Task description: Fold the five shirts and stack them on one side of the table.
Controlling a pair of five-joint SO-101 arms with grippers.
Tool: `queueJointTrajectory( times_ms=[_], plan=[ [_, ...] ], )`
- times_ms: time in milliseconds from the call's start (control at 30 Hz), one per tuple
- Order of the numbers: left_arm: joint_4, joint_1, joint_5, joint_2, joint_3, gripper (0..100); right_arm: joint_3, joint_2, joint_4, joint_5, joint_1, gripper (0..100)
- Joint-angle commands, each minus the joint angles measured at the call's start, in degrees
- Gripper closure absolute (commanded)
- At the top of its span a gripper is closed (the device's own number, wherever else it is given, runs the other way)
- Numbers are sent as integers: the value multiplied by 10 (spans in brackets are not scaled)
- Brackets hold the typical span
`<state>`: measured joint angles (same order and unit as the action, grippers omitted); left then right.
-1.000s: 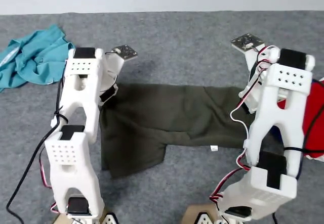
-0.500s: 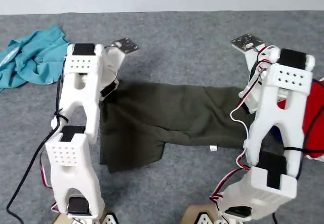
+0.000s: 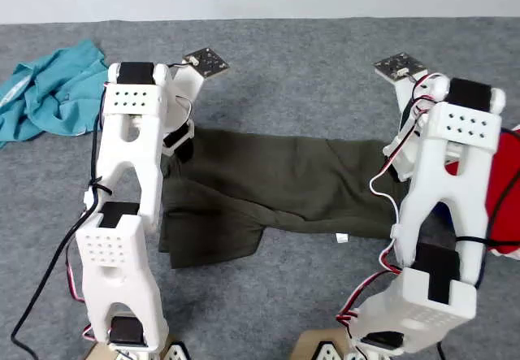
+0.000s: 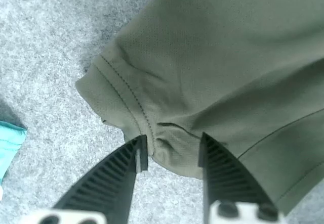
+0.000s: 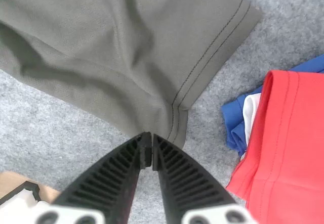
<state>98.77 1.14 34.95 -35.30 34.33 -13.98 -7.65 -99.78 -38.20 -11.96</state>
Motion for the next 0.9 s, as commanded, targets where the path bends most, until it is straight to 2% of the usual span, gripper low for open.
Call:
queueJointTrajectory(
  times_ms=[0, 100, 200, 600, 700, 867],
  plan=[
    [6, 2, 6, 40, 22, 827, -2, 3, -16, 4, -1, 989],
    [18, 18, 4, 62, 25, 843, -2, 6, -22, 4, -3, 989],
    [18, 33, 4, 101, -25, 869, -2, 7, -24, 4, -4, 989],
    [16, 36, 4, 412, -495, 874, -2, 5, -24, 2, -5, 989],
    [11, 33, 4, 440, -570, 874, -2, 1, -24, 2, -5, 989],
    [-47, 36, 4, 441, -647, 870, -1, 1, -24, 2, -6, 989]
  ],
)
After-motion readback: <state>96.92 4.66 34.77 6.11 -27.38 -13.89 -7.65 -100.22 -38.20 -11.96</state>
